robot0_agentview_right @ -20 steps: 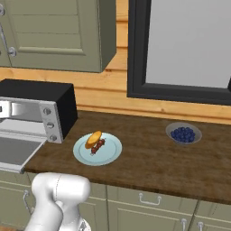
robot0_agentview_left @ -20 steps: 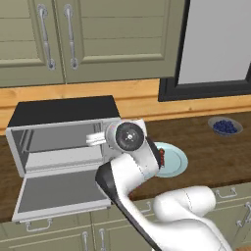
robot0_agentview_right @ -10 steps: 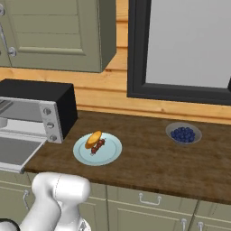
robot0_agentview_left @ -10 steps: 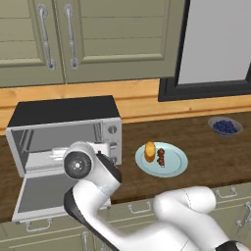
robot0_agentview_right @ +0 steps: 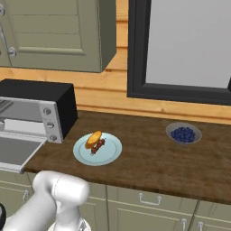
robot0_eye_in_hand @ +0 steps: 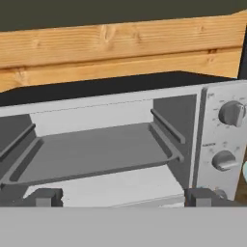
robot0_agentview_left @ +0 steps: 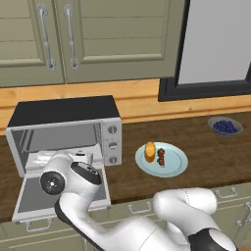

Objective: Pick up the kebab skewer and baguette bread, and place them inside the toaster oven. Close the toaster oven door and start by setting the timer.

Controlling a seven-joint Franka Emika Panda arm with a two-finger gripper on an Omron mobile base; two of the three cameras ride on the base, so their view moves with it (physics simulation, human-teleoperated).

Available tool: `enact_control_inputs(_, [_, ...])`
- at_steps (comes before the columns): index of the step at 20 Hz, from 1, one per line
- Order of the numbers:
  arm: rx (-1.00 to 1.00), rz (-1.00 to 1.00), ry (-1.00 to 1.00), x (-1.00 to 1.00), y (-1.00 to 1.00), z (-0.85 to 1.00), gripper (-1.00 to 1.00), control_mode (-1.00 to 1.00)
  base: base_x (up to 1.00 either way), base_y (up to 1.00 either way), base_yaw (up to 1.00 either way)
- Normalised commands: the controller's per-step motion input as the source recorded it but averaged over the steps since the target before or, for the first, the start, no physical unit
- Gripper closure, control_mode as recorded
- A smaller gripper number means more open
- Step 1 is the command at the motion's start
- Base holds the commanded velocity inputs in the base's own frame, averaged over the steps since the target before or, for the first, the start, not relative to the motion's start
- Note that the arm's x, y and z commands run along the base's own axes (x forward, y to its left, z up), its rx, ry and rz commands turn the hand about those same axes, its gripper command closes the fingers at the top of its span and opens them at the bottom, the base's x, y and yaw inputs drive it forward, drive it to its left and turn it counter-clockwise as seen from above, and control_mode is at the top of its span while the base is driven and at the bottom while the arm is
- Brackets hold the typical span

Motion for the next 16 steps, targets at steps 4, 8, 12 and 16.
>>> enact_control_inputs(4, [0.01,-0.02,-0.10,0.54,0.03,-0.03,-1.00,-1.00,0.00,0.00,0.00])
enact_control_inputs(8, [0.00,0.00,-0.12,0.44,0.06,-0.17,-1.00,-1.00,0.00,0.00,0.00])
enact_control_inputs(12, [0.00,0.00,-0.14,0.43,0.12,-0.34,-1.00,-1.00,0.00,0.00,0.00])
enact_control_inputs(16, [0.00,0.00,-0.05,0.41,0.08,-0.17,-1.00,-1.00,0.00,0.00,0.00])
